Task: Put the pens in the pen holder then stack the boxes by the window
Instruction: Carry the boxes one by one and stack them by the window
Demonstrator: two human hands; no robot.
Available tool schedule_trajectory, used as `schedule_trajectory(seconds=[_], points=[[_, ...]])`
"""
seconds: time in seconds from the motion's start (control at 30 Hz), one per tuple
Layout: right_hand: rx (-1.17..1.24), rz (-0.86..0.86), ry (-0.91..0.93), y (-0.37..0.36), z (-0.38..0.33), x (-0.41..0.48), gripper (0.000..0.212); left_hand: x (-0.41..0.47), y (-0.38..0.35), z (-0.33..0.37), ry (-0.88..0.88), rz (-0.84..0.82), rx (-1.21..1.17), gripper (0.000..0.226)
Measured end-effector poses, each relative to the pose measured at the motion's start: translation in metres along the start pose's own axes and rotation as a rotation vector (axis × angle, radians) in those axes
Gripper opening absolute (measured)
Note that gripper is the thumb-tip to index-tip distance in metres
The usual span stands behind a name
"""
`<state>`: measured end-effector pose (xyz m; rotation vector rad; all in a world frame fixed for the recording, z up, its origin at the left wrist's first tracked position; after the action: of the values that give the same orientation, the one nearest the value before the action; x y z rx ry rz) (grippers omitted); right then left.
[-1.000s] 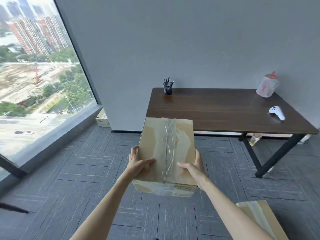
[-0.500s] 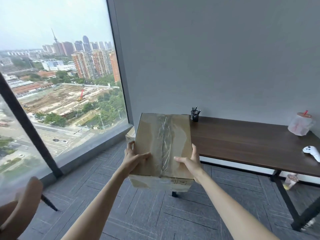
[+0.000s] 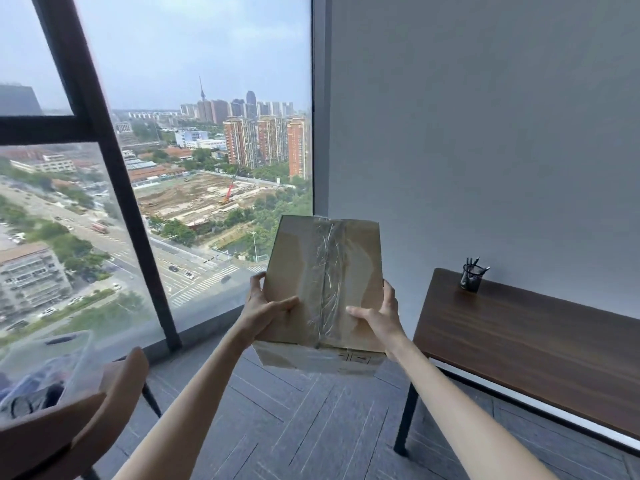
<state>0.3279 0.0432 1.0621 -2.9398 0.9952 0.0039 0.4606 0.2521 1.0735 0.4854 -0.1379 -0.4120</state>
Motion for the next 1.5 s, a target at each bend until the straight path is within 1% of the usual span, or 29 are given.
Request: schedule_trajectory(seconds=[0.03,0.1,0.17,0.3,0.37,0.43,0.57,0.8,0.93,1.07,1.2,1.3,1.37,1.5], points=[[0.000,-0.009,0.008,-0.016,-0.002,0.013,0.103,0.015,0.012,-0.005,-0.004,0.028,0.013,0.084],[0.008,-0.018,0.023,-0.050,-0.005,0.038,0.103,0.044,0.038,-0.012,-0.012,0.061,0.036,0.088],[0.027,-0.028,0.042,-0.084,-0.008,0.064,0.102,0.075,0.066,-0.022,-0.021,0.076,0.044,0.093],[0.061,-0.051,0.069,-0.147,-0.019,0.111,0.101,0.138,0.117,-0.043,-0.018,0.091,0.058,0.092],[0.072,-0.050,0.090,-0.175,-0.025,0.135,0.101,0.165,0.138,-0.047,-0.035,0.095,0.055,0.097],[0.074,-0.056,0.101,-0.198,-0.028,0.156,0.100,0.187,0.154,-0.051,-0.064,0.101,0.051,0.102],[0.060,-0.071,0.097,-0.232,-0.025,0.196,0.099,0.230,0.171,-0.069,-0.089,0.120,0.041,0.103],[0.030,-0.049,0.077,-0.258,-0.008,0.286,0.099,0.322,0.164,-0.091,-0.091,0.102,0.037,0.096],[0.036,-0.060,0.070,-0.267,0.002,0.359,0.099,0.392,0.155,-0.098,-0.084,0.097,0.052,0.099],[0.060,-0.070,0.047,-0.274,0.010,0.441,0.105,0.474,0.144,-0.103,-0.094,0.092,0.048,0.093],[0.046,-0.085,0.039,-0.287,0.015,0.516,0.103,0.542,0.136,-0.110,-0.069,0.094,0.051,0.095],[0.039,-0.097,0.017,-0.301,0.022,0.563,0.105,0.586,0.135,-0.122,-0.042,0.104,0.048,0.099],[0.032,-0.102,-0.008,-0.312,0.030,0.590,0.110,0.615,0.134,-0.129,-0.037,0.099,0.054,0.097],[0.032,-0.086,-0.044,-0.330,0.048,0.650,0.110,0.683,0.131,-0.147,-0.025,0.067,0.064,0.094]])
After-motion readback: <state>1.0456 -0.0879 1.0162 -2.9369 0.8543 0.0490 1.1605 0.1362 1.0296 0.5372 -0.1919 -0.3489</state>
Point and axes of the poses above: each hand's wrist, its own x-axis towards the middle knuckle, its own y-axis out of the back of the hand, z = x × y, the point moved 2 cm from there along x, towards the middle knuckle, and after that the axes turned 14 degrees about x, right-handed, at the moved point
